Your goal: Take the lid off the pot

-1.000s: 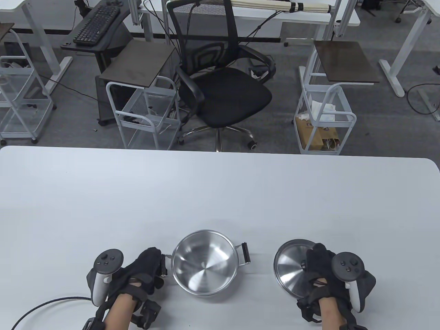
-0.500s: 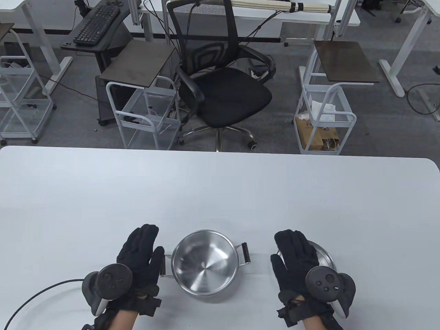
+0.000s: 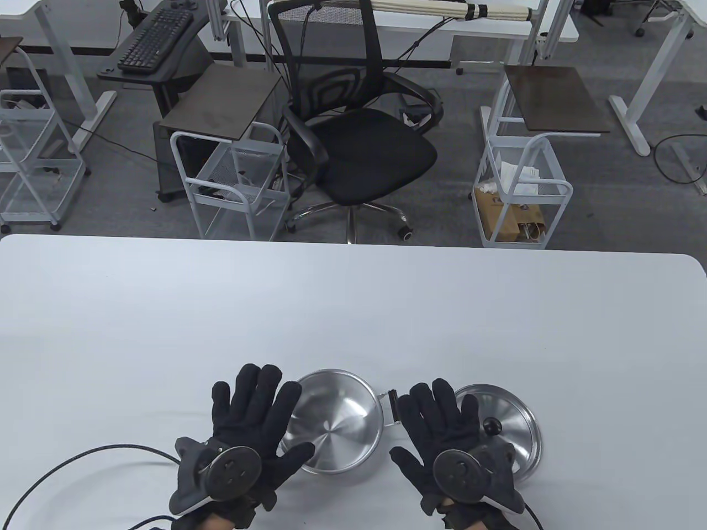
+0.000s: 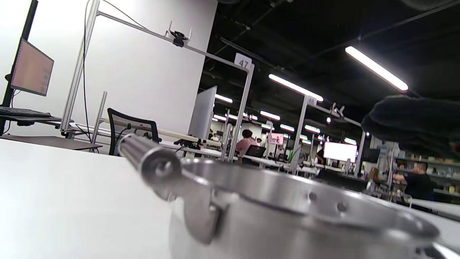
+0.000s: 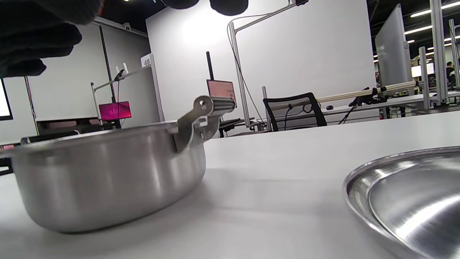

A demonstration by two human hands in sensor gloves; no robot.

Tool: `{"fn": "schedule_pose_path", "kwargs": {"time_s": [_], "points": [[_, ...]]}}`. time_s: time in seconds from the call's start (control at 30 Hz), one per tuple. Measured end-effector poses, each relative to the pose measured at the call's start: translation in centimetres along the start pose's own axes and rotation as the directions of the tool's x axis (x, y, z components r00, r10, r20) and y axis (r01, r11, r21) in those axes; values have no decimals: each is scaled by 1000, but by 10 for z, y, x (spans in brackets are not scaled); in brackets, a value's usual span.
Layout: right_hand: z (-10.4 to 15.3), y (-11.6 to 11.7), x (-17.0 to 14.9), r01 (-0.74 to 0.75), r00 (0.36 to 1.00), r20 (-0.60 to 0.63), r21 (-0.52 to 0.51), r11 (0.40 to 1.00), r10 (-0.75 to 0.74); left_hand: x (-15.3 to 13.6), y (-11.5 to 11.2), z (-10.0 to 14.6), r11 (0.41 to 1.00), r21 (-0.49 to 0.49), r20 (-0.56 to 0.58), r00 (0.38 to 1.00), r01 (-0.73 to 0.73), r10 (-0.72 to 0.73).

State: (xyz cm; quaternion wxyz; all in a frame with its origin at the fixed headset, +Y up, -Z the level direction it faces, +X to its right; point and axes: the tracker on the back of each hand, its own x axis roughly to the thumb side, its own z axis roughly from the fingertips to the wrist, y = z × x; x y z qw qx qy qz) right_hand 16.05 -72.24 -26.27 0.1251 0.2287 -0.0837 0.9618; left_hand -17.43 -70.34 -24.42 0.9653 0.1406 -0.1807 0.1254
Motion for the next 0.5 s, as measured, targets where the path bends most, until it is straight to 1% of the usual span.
{"fn": "schedule_pose_path", "kwargs": {"time_s": [0.2, 0.5], "points": [[-1, 5, -5, -1, 1000, -24, 28, 1000, 1, -3, -12, -2, 998, -58, -20, 999, 38, -39], [0, 5, -9, 17, 999, -41, 29, 999, -16, -3, -15, -2, 998, -56, -28, 999, 35, -36]]}}
